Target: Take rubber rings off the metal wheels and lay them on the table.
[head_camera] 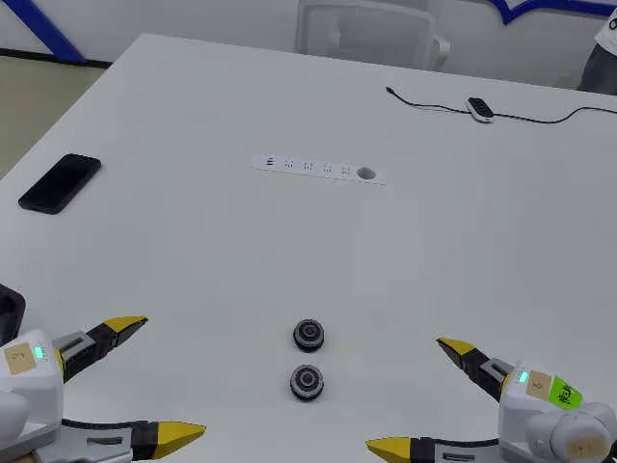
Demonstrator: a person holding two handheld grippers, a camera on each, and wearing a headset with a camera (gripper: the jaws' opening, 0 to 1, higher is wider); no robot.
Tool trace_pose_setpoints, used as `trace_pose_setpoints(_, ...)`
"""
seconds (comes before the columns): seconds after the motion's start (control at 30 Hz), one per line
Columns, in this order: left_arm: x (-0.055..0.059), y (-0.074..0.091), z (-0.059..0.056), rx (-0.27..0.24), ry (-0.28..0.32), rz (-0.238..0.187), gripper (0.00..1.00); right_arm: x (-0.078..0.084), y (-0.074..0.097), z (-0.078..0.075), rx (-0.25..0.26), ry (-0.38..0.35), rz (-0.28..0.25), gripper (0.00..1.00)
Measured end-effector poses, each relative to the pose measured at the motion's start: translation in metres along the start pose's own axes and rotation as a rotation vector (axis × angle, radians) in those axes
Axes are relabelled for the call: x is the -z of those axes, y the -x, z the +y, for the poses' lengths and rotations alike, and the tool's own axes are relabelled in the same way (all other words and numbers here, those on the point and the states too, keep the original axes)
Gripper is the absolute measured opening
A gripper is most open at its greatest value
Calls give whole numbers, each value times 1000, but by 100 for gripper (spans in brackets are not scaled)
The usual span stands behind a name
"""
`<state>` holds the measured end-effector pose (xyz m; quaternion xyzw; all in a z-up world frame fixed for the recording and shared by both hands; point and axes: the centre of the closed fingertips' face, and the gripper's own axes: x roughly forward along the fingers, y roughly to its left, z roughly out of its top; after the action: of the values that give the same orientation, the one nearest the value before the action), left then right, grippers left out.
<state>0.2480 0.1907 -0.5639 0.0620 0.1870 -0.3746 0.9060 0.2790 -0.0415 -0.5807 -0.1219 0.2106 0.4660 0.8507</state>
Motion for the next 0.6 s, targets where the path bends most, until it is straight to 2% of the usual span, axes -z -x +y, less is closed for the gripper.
trace_pose_setpoints(0.6, 5, -5, -3, 17, -2, 24, 87, 5, -3, 3, -12, -5, 17, 97)
